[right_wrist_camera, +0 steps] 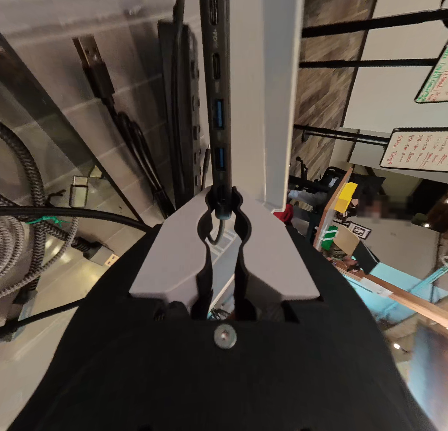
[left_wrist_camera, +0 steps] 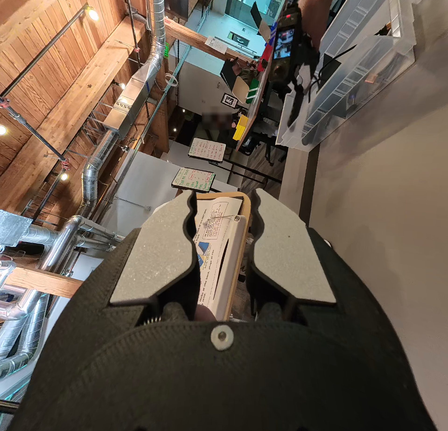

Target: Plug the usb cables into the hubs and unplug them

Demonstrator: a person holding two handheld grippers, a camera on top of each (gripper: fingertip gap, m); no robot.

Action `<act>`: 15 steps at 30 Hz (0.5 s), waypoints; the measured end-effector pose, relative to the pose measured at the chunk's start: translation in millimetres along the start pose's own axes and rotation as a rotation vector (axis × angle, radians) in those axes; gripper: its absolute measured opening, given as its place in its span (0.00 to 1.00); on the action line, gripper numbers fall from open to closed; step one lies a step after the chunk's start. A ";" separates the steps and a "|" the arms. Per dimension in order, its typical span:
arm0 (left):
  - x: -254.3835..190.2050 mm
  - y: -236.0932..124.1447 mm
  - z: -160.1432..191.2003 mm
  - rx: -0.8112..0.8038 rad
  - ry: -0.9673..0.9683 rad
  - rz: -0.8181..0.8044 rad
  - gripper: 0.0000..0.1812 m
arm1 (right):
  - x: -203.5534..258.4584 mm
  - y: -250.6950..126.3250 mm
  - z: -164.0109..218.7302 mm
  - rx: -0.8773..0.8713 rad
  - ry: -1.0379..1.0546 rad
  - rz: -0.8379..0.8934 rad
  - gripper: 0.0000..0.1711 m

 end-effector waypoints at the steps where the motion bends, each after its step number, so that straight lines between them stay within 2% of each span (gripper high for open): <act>1: 0.0 0.0 0.4 0.001 0.001 0.001 0.23 | 3.2 4.6 1.3 0.024 -0.028 -0.014 0.06; 9: -1.3 -0.9 2.2 0.013 0.013 0.011 0.23 | 19.1 18.8 5.5 0.105 0.009 -0.205 0.06; 11: -0.7 -1.5 2.0 0.013 0.013 0.011 0.23 | 23.6 18.0 4.9 0.120 -0.012 -0.252 0.09; 14: 1.3 -2.8 2.5 0.018 0.017 0.010 0.23 | 22.4 12.0 1.5 0.111 0.016 -0.282 0.23; 15: 2.5 -3.1 3.0 0.021 0.013 0.009 0.23 | 20.8 8.4 -0.7 0.092 0.037 -0.289 0.23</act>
Point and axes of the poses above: each gripper's, where its closed fingertips meet, y out along the fingers, z out of its underside, x = y × z across the jaws, the point moved 1 cm from there along -y, back along the fingers, and after that the axes turned 15 degrees about -y, right-handed, at the moved point
